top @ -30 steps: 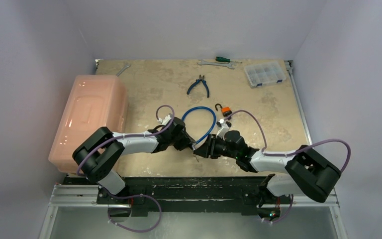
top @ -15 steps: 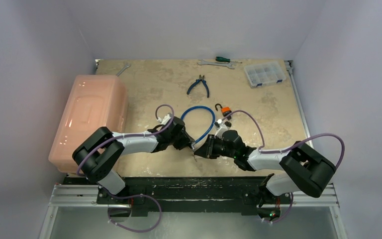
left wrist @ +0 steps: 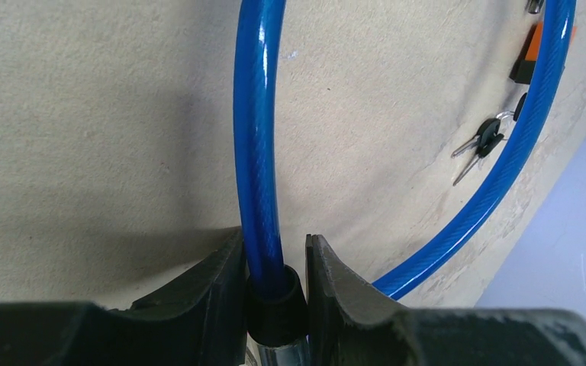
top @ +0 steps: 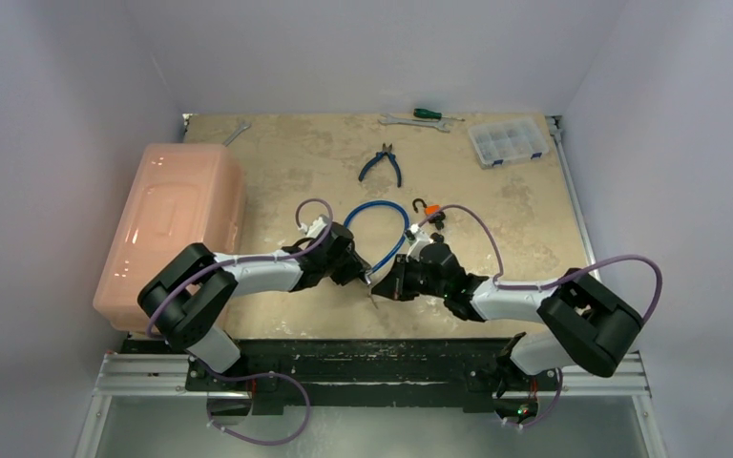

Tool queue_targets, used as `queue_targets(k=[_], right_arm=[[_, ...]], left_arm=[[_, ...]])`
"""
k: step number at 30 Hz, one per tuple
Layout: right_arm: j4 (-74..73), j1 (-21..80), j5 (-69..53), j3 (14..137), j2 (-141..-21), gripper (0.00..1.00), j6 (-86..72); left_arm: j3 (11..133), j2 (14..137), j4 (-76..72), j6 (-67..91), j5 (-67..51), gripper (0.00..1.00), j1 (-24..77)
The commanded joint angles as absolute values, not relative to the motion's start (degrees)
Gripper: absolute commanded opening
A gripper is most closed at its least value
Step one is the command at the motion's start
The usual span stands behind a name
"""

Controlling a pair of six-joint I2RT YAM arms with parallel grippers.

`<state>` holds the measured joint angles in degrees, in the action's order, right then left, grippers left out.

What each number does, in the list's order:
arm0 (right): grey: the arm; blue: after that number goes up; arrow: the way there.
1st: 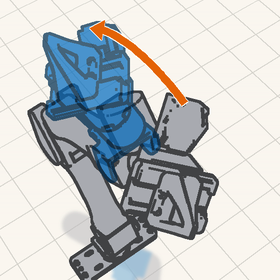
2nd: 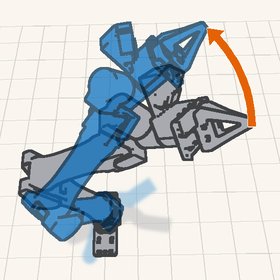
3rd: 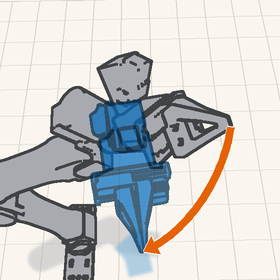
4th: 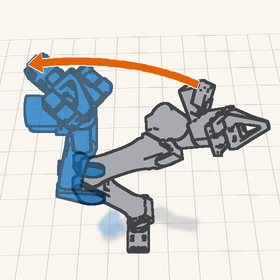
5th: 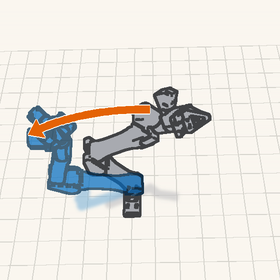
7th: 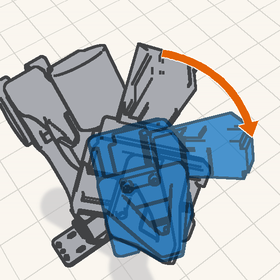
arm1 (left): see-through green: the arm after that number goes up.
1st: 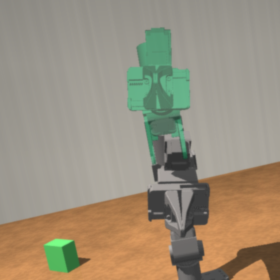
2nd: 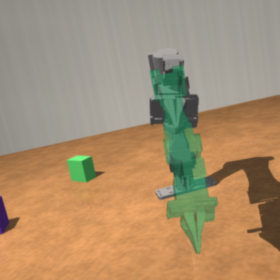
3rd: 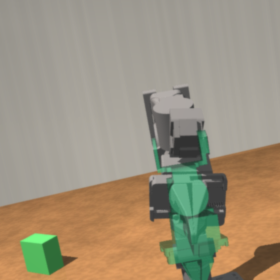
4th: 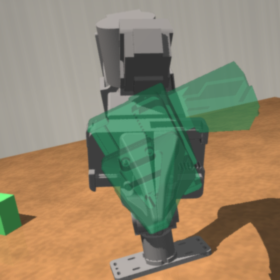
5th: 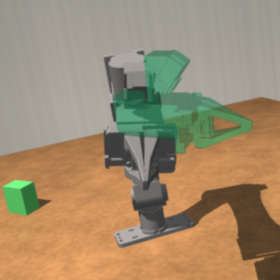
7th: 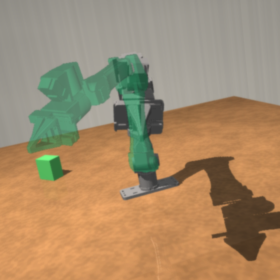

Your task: Unlock with the key

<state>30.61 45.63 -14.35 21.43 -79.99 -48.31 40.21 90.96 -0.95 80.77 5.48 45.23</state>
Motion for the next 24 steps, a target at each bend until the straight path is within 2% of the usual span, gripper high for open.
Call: queue_targets(k=[1, 11, 20, 24], right_arm=[[21.9, 45.8, -6.4, 26.6, -78.4, 0.00, -39.9], [10.0, 46.3, 0.3, 31.6, -74.8, 0.00, -32.7], [-2.6, 54.1, 15.5, 40.7, -75.2, 0.00, -27.1], [-5.2, 55.8, 18.6, 42.8, -76.5, 0.00, -27.4]], left_arm=[[42.4, 88.5, -0.5, 81.1, 3.6, 0.00, 45.6], [43.7, 88.3, -0.1, 81.0, 2.0, 0.00, 45.6], [46.5, 88.2, 5.4, 80.6, 1.7, 0.00, 45.6], [46.3, 87.3, 5.3, 80.6, 1.6, 0.00, 45.6]])
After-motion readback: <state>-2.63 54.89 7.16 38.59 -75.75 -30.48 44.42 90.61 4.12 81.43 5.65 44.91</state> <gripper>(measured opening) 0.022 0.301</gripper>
